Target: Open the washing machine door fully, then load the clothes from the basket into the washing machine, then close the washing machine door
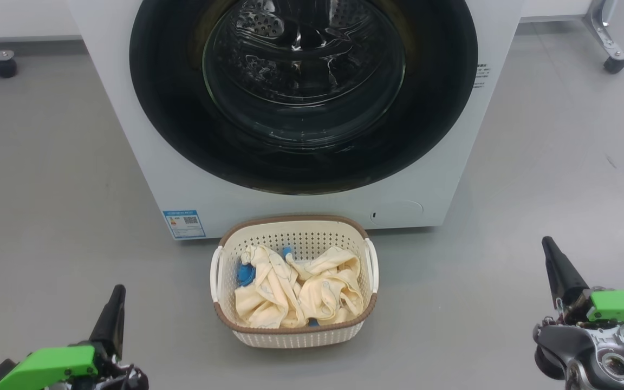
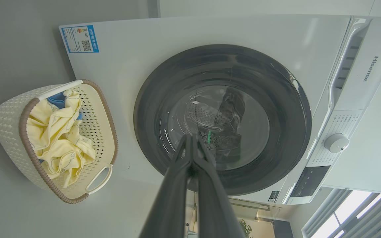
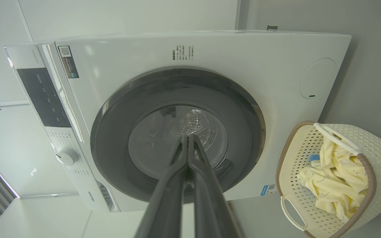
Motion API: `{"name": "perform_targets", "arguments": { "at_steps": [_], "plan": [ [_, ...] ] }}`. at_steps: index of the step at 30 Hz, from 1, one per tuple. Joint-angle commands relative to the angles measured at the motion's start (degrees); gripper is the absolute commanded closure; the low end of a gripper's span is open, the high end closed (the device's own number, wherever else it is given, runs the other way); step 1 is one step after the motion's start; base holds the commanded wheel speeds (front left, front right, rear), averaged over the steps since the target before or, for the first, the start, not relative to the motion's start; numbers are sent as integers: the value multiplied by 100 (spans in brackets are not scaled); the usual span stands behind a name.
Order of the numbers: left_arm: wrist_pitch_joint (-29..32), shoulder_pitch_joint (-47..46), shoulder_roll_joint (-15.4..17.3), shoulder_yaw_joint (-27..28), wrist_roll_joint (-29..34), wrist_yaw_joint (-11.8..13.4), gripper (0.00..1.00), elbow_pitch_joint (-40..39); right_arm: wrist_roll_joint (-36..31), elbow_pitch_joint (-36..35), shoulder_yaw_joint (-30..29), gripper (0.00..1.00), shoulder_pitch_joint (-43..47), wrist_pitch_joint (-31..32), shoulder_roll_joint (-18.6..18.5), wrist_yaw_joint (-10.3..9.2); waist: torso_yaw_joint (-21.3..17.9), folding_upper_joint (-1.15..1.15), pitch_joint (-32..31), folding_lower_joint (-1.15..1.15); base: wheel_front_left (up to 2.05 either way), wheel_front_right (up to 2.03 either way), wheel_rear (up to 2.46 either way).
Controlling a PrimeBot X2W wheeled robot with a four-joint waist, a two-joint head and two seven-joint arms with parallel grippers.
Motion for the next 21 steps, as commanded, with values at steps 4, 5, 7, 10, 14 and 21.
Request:
{"name": "perform_targets", "arguments": {
  "at_steps": [4, 5, 7, 10, 14, 21],
  "plan": [
    [40, -161, 62, 194, -31, -41, 100, -218, 40, -225, 89, 100, -130, 32, -116, 68, 0, 0, 0, 0, 0, 0, 0],
    [40, -161, 62, 194, -31, -41, 100, -218, 40, -225, 89, 100, -130, 32, -116, 68, 0, 0, 0, 0, 0, 0, 0],
    [40, -161, 62, 194, -31, -41, 100, -218, 40, -225, 89, 100, -130, 32, -116, 68, 0, 0, 0, 0, 0, 0, 0],
    [40, -161, 62, 194, -31, -41, 100, -218, 40, -225, 89, 100, -130, 32, -116, 68, 0, 0, 0, 0, 0, 0, 0],
    [40, -161, 62, 194, -31, -41, 100, -218, 40, -225, 89, 100, -130, 32, -116, 68, 0, 0, 0, 0, 0, 0, 0],
    [40, -161, 62, 194, -31, -41, 100, -218, 40, -225, 89, 100, -130, 32, -116, 68, 0, 0, 0, 0, 0, 0, 0]
  ]
}}
